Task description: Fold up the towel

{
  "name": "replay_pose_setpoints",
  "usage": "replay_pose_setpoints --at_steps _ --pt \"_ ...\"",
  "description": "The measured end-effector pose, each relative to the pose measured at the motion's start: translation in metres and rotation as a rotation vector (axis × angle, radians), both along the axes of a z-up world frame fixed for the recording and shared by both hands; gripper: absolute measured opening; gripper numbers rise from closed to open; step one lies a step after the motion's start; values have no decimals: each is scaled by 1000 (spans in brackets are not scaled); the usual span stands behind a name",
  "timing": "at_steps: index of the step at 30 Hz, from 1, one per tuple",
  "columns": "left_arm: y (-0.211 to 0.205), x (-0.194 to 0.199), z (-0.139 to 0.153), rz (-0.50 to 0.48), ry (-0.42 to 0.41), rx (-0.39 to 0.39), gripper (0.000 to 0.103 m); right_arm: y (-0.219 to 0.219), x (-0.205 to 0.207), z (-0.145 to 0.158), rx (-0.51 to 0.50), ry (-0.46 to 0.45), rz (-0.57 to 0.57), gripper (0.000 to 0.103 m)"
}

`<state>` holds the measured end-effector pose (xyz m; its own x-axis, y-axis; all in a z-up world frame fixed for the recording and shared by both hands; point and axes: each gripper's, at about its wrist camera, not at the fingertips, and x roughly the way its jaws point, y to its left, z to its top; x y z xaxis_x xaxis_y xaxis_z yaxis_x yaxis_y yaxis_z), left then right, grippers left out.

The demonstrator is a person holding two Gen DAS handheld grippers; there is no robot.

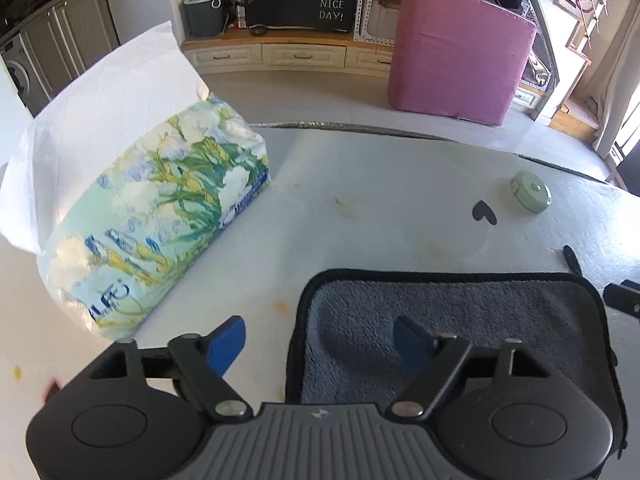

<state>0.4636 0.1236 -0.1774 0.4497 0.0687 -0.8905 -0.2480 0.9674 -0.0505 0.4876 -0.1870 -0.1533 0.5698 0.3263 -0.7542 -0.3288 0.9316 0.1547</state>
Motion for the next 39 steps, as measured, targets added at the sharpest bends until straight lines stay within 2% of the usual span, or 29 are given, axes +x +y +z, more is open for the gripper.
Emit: replay_pose_setpoints --at_steps 3,5,7,8,16,24,39 --pt "-1 -6 1 -2 6 -22 90 -3 -3 2 24 16 7 64" --pt "-3 -10 3 -14 7 -15 93 -5 -7 4 37 20 13 90" --pt "-6 -14 6 -19 11 -3 94 -6 -12 7 30 8 13 101" --pt "-6 -17 7 -17 14 1 95 -7 -14 8 22 3 12 103" --pt "-15 -36 28 -33 -2 -3 96 -9 -33 23 -3 5 19 103" --pt "-26 -58 57 -41 -30 -1 96 -17 -55 47 14 4 -14 103" --pt "-41 -132 120 -43 -108 18 96 -30 -124 101 8 -47 -43 103"
